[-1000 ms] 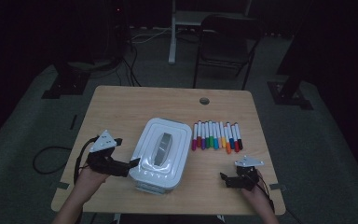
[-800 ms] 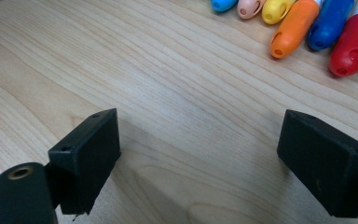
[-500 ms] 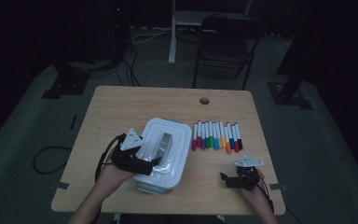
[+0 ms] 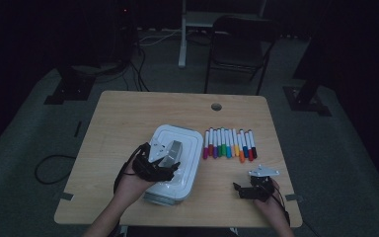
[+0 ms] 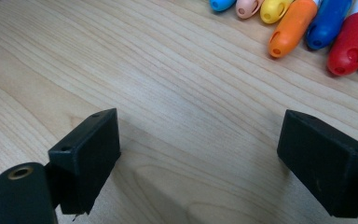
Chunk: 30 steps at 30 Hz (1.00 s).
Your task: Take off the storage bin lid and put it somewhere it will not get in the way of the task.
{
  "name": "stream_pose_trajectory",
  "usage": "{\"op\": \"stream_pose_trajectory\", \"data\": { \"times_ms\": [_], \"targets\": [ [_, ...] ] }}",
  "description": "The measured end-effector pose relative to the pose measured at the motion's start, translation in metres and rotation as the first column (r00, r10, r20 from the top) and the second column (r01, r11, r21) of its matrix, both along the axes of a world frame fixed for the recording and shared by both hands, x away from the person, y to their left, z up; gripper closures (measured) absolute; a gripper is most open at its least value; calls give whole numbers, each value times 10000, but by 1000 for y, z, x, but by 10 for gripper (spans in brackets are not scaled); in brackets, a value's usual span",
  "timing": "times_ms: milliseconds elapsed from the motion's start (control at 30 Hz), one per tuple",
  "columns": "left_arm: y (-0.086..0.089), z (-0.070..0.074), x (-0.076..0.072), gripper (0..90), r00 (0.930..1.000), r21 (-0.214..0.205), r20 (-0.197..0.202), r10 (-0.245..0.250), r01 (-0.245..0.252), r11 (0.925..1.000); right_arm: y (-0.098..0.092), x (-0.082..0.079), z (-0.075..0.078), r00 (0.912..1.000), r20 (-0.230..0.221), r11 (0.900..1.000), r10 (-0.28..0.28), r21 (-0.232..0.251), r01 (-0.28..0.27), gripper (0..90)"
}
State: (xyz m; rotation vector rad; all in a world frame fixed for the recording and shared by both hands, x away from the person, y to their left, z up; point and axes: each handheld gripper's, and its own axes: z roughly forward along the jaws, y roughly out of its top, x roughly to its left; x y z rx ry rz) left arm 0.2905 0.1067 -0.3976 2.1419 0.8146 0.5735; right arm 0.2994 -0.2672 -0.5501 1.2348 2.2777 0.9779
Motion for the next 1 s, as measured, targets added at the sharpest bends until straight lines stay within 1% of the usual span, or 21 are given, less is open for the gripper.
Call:
{"op": "stream_pose_trajectory", "data": {
  "times_ms": [33,133,233,267,300,400,433,500,533,567,600,733,900,1000],
  "targets": [
    [0,-1,0,330,10000,26,49,17,-17,10000,0,0,0,10000,0,10000,0,0,0,125],
    [-2,-4,1,362,9999,-45,-69,89,-90,9999,0,0,0,10000,0,10000,1,0,-1,125],
    [-2,-5,2,426,9999,-115,-109,85,-86,9999,0,0,0,10000,0,10000,1,1,-1,125],
    [-2,-6,2,451,9999,-78,-83,73,-74,9999,0,0,0,10000,1,10000,1,1,-1,125],
    [-2,-7,2,463,10000,-41,-71,-1,0,10000,0,0,0,10000,1,10000,0,1,0,125],
    [-2,-9,3,474,10000,-126,-54,-40,40,9999,0,0,0,10000,1,10000,0,2,0,125],
    [-3,-10,2,492,10000,-161,-35,-31,31,9999,0,0,0,10000,0,10000,2,1,-2,125],
    [-4,-11,2,547,10000,-300,-60,-7,5,9995,0,0,0,10000,-2,10000,-1,2,1,125],
    [-4,-11,2,552,10000,-354,-56,28,-30,9994,0,0,0,10000,0,10000,1,2,-1,125],
    [-3,-11,2,557,9999,-450,-135,69,-75,9990,0,0,0,10000,0,10000,0,3,0,125],
    [-3,-11,2,565,9996,-631,-246,138,-154,9979,0,0,0,10000,-1,10000,0,3,0,125],
    [0,-11,2,591,9987,-861,-344,371,-399,9955,0,0,0,10000,-7,10000,-4,8,4,125],
    [4,-8,1,637,9981,-1326,-329,527,-566,9896,0,0,0,10000,-8,10000,-3,7,3,125],
    [7,-3,-1,671,9986,-1649,-347,404,-456,9853,0,0,0,10000,-1,10000,-1,3,1,125]
  ]
}}
